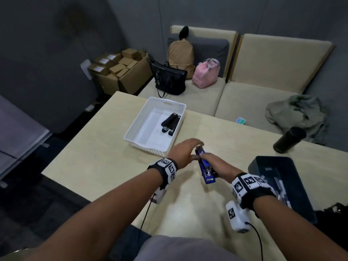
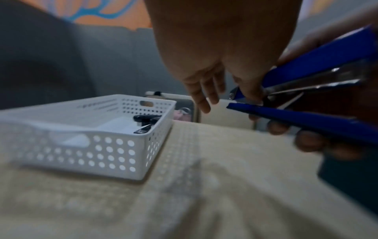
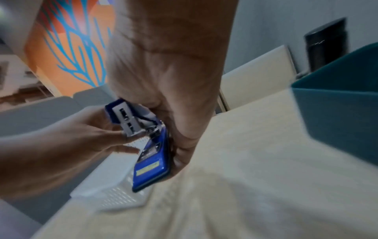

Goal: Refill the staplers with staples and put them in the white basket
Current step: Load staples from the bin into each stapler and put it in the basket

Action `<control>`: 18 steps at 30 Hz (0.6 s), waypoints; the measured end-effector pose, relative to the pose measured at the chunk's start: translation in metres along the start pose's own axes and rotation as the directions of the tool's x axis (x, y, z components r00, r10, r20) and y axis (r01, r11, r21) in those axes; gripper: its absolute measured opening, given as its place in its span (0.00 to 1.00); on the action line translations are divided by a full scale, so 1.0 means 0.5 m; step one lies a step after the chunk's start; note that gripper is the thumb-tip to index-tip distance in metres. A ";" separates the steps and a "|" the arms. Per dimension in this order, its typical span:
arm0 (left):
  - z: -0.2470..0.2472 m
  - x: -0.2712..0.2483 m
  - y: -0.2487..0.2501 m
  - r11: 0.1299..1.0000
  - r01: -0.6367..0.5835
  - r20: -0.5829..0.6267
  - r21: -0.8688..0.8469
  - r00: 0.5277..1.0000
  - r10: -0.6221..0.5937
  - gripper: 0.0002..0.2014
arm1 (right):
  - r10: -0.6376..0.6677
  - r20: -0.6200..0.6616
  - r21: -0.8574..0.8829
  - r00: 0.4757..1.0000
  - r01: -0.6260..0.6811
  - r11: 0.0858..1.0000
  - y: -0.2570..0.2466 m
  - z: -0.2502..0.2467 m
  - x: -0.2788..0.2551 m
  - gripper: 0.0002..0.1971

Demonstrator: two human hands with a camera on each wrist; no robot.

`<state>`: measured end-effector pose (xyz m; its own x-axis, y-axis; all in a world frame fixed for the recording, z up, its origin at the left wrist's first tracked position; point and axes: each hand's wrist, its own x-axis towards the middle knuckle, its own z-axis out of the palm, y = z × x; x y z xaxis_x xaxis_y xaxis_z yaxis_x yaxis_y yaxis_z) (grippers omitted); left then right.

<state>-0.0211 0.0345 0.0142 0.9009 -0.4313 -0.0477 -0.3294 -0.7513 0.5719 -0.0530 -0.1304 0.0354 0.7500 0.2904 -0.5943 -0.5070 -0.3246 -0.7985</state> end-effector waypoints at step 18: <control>-0.286 0.113 -0.258 0.490 0.665 0.319 -0.563 0.722 -0.614 0.18 | 0.057 0.043 -0.644 0.997 -0.016 0.765 -0.332 0.175 0.298 0.21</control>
<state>0.1126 0.1785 0.0551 0.7627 -0.0096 -0.6466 0.5971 -0.3738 0.7098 0.1057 0.0457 0.0709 0.7010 0.3099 -0.6422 -0.1262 -0.8325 -0.5395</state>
